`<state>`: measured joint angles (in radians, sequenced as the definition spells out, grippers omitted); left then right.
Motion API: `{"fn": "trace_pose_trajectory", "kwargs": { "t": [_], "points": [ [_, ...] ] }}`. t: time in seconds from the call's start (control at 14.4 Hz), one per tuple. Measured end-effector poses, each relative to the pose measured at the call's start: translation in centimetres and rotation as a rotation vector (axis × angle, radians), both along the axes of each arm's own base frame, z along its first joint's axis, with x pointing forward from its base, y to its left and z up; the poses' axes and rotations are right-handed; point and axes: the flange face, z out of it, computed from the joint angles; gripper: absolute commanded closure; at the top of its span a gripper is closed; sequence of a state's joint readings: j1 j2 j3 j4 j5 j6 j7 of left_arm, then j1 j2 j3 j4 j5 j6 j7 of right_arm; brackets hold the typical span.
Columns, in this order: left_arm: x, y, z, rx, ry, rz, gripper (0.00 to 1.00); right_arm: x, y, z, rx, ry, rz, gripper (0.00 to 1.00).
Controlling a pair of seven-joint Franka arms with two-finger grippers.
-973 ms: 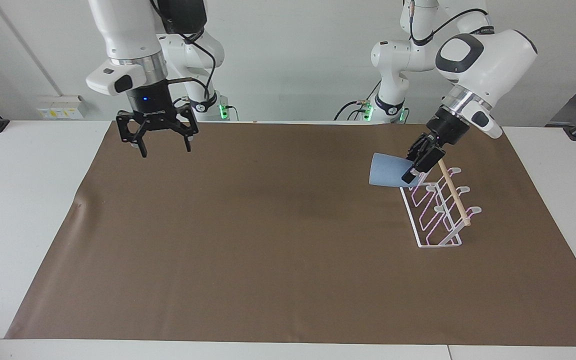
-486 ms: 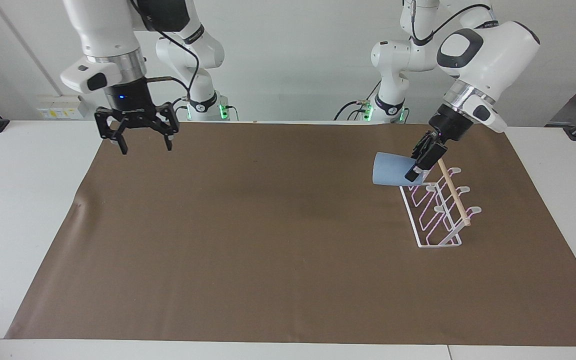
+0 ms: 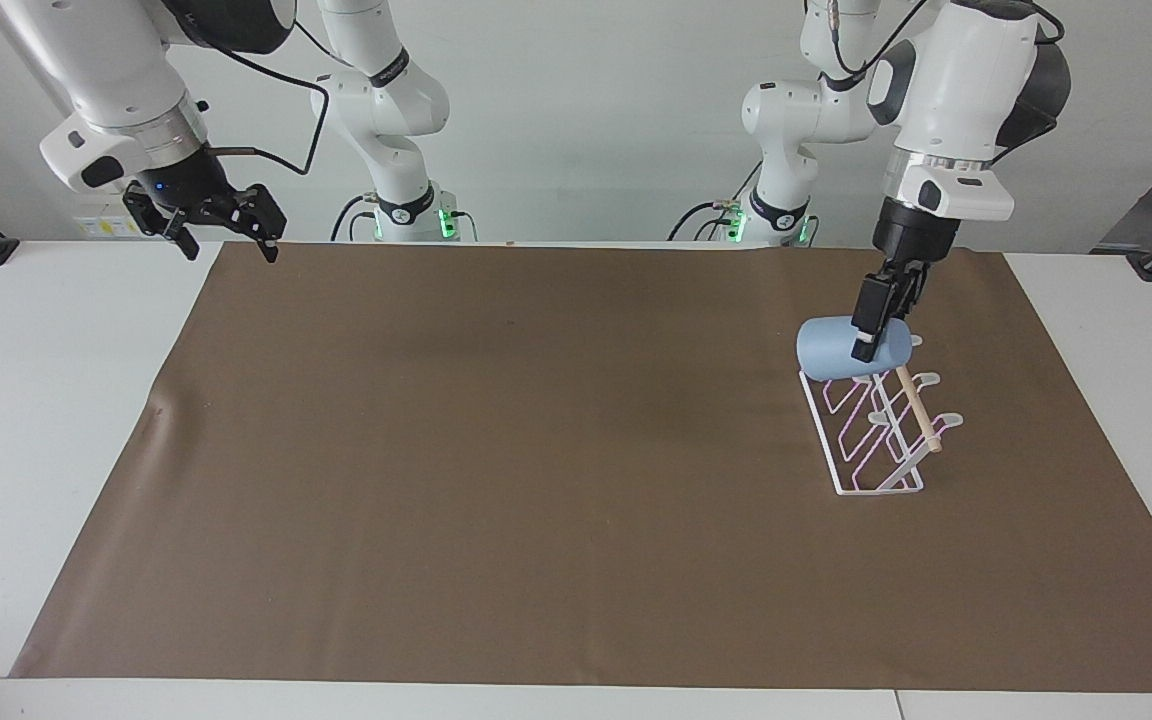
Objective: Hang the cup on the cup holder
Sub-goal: 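Move the cup with the left gripper above the wire rack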
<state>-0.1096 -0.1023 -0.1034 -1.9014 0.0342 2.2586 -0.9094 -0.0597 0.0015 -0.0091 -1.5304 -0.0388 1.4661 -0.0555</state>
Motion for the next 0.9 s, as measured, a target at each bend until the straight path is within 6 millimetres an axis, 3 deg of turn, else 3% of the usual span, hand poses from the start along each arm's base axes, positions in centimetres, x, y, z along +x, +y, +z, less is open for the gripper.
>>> {"fn": "trace_pose_trajectory", "kwargs": {
  "t": [0.28, 0.56, 0.9],
  "points": [
    [0.4, 2.1, -2.0, 0.099, -0.027, -0.012, 1.00, 0.1, 0.0, -0.3, -0.002, -0.016, -0.013, 0.00],
    [0.9, 2.3, -3.4, 0.177, -0.082, -0.051, 1.00, 0.3, -0.3, -0.5, -0.004, -0.035, -0.038, 0.00],
    [2.2, 1.9, -7.2, 0.223, -0.112, -0.104, 1.00, 0.0, -0.5, -0.6, -0.004, -0.033, -0.043, 0.00]
  ]
}}
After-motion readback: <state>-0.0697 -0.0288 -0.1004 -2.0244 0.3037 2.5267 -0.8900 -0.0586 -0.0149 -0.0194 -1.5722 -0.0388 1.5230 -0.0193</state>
